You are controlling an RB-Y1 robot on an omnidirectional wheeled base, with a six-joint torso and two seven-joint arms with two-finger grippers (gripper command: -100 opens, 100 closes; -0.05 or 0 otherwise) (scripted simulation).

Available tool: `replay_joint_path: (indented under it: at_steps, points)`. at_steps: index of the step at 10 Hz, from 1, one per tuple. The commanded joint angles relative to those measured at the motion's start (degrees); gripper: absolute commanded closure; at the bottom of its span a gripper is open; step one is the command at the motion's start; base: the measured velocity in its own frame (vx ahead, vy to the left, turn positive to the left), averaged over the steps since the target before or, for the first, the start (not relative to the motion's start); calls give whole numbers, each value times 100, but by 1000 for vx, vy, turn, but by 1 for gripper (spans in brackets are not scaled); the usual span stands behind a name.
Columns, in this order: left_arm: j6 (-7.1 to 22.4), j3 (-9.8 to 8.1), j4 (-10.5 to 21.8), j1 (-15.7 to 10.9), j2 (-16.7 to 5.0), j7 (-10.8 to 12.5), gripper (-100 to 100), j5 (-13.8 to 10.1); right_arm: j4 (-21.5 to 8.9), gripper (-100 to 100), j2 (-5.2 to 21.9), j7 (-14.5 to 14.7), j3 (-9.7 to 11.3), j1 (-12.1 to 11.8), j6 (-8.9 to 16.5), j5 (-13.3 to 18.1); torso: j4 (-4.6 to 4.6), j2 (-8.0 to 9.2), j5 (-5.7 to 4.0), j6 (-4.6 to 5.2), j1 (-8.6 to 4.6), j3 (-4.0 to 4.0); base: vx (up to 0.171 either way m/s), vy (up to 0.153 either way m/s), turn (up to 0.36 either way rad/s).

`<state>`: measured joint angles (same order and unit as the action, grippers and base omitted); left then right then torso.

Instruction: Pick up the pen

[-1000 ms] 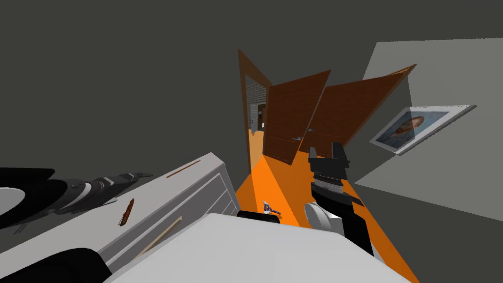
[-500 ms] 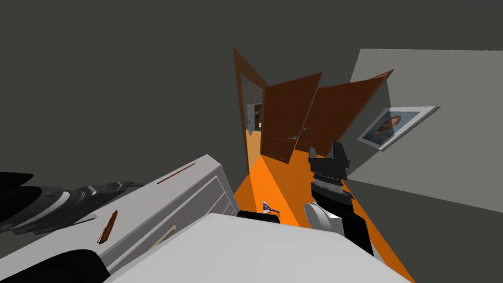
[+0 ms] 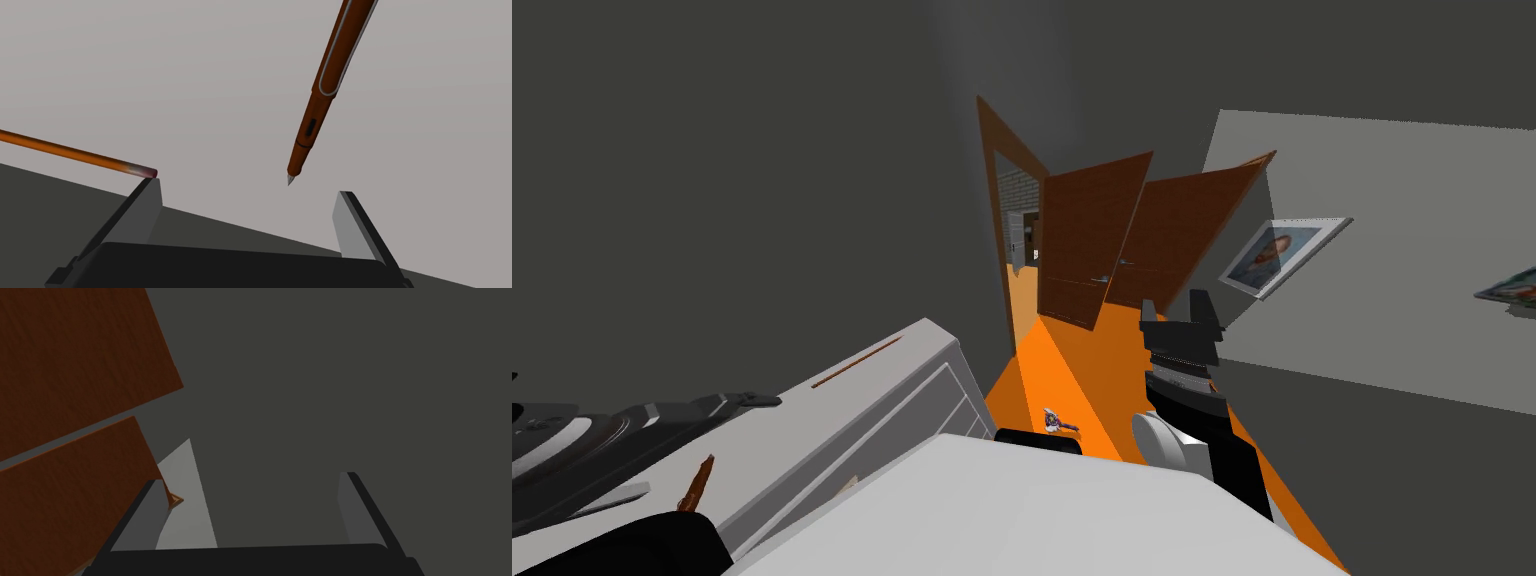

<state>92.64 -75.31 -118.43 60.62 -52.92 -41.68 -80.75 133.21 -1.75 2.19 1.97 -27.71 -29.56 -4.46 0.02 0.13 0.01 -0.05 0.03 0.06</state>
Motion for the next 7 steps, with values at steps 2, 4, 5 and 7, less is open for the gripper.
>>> replay_joint_path:
  at_steps: [2, 4, 5, 7]
  points:
    - [418, -98, 154, 140, -7, -150, -100, -304, 0, 0, 0, 0, 0, -1, 0, 0, 1, 0, 0, -4, 0, 1, 0, 17, -72]
    - [688, -137, 260, 220, -20, -241, -100, -479, 0, 0, 0, 0, 0, -1, 0, 0, 1, 1, 0, -3, -2, 1, 0, 14, -69]
    - [854, -165, 353, 290, -33, -320, -100, -636, 0, 0, 0, 0, 0, 0, 0, 0, 0, 0, 0, -1, -2, 0, -4, 22, -117]
    - [1107, -182, 432, 351, -46, -387, -100, -770, 0, 0, 0, 0, 0, -1, 0, 0, 1, 2, 1, -4, 0, 1, -1, 18, -55]
